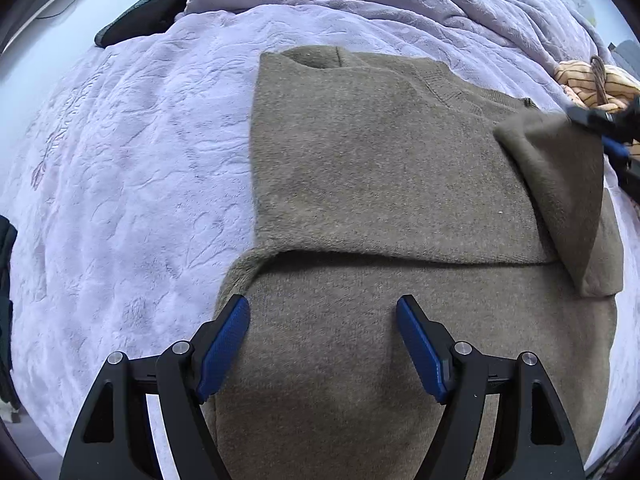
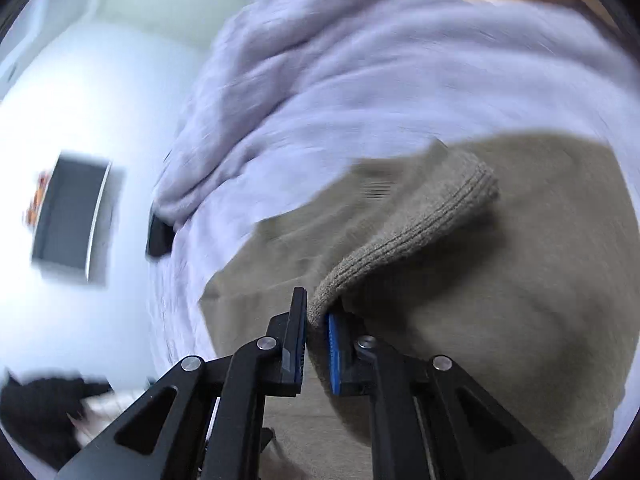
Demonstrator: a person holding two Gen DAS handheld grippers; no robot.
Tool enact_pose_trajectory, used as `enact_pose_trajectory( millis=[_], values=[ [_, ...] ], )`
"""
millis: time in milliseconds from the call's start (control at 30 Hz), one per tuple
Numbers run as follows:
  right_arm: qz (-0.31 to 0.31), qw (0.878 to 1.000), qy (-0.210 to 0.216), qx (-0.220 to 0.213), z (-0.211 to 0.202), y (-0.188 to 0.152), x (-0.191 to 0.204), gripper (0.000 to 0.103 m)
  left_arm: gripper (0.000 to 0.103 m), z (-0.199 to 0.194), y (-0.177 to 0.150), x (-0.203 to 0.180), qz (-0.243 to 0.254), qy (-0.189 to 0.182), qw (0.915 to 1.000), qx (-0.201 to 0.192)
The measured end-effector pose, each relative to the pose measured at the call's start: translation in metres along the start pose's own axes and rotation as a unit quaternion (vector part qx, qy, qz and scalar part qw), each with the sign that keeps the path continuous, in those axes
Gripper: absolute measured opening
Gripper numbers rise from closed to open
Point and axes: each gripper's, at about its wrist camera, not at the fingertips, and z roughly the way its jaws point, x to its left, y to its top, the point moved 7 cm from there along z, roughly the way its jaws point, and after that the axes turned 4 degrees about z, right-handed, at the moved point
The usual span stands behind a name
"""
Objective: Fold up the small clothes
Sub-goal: 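Fold the held sleeve across the sweater body with the right tool, release, then move both open tools along the folded sweater to its hem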
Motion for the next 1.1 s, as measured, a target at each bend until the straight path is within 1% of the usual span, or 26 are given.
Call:
enact_pose_trajectory(
  millis=[33, 67, 100, 167, 200, 233, 300, 367, 400, 433, 467, 500, 533, 567, 667, 800, 900, 967, 1067, 1100],
  values=[
    [-0.045, 0.999, -0.004, 0.007, 0.003, -0.007, 0.019, 0.011, 0.077, -0.002, -0.002, 0.003, -0.005, -0.001, 1.0000, 0.000],
    [-0.115, 0.993, -0.017, 0.020, 0.013, -0.018, 0.046, 0.011, 0.077, -0.003, -0.003, 0.005, -0.009, -0.002, 1.0000, -0.001],
    [-0.151, 0.988, -0.025, 0.029, 0.021, -0.028, 0.060, 0.011, 0.077, -0.005, -0.005, 0.007, -0.012, 0.000, 0.9999, -0.001],
    [-0.228, 0.971, -0.040, 0.064, 0.044, -0.056, 0.086, 0.011, 0.077, -0.009, -0.008, 0.016, -0.018, 0.014, 0.9997, -0.003],
    [-0.265, 0.959, -0.048, 0.093, 0.060, -0.078, 0.095, 0.011, 0.077, -0.010, -0.010, 0.021, -0.022, 0.017, 0.9996, -0.003],
    [-0.286, 0.949, -0.059, 0.116, 0.073, -0.094, 0.098, 0.015, 0.077, -0.011, -0.012, 0.026, -0.028, 0.018, 0.9994, 0.000],
    [-0.311, 0.933, -0.096, 0.152, 0.096, -0.119, 0.092, 0.016, 0.077, -0.010, -0.017, 0.037, -0.039, 0.021, 0.9990, 0.006],
    [-0.308, 0.929, -0.114, 0.171, 0.105, -0.132, 0.078, 0.018, 0.077, -0.011, -0.022, 0.050, -0.046, 0.031, 0.9984, 0.010],
    [-0.298, 0.932, -0.112, 0.172, 0.105, -0.135, 0.074, 0.018, 0.077, -0.011, -0.024, 0.054, -0.048, 0.033, 0.9982, 0.011],
    [-0.286, 0.937, -0.105, 0.170, 0.103, -0.135, 0.073, 0.023, 0.077, -0.012, -0.026, 0.061, -0.053, 0.035, 0.9979, 0.012],
    [-0.270, 0.943, -0.095, 0.172, 0.099, -0.134, 0.072, 0.032, 0.077, -0.012, -0.027, 0.064, -0.056, 0.035, 0.9977, 0.012],
    [-0.251, 0.948, -0.086, 0.175, 0.093, -0.133, 0.069, 0.038, 0.077, -0.013, -0.027, 0.069, -0.061, 0.035, 0.9975, 0.013],
    [-0.239, 0.952, -0.084, 0.174, 0.087, -0.131, 0.065, 0.047, 0.077, -0.014, -0.028, 0.072, -0.065, 0.033, 0.9972, 0.013],
    [-0.231, 0.954, -0.083, 0.172, 0.079, -0.130, 0.061, 0.051, 0.077, -0.016, -0.028, 0.074, -0.067, 0.032, 0.9972, 0.013],
    [-0.195, 0.963, -0.088, 0.164, 0.052, -0.125, 0.038, 0.051, 0.077, -0.017, -0.020, 0.072, -0.064, 0.029, 0.9975, 0.007],
    [-0.125, 0.974, -0.117, 0.149, 0.015, -0.118, -0.018, 0.051, 0.077, -0.024, -0.011, 0.059, -0.049, 0.020, 0.9986, -0.001],
    [-0.081, 0.978, -0.136, 0.133, -0.010, -0.116, -0.050, 0.051, 0.077, -0.030, -0.001, 0.045, -0.038, 0.006, 0.9992, -0.011],
    [-0.062, 0.980, -0.147, 0.123, -0.023, -0.114, -0.064, 0.051, 0.077, -0.033, 0.008, 0.037, -0.034, -0.001, 0.9992, -0.020],
    [-0.039, 0.981, -0.162, 0.100, -0.036, -0.106, -0.083, 0.051, 0.077, -0.032, 0.030, 0.024, -0.029, -0.008, 0.9990, -0.033],
    [-0.022, 0.982, -0.164, 0.091, -0.041, -0.100, -0.090, 0.051, 0.077, -0.030, 0.039, 0.020, -0.030, -0.011, 0.9989, -0.035]
  ],
)
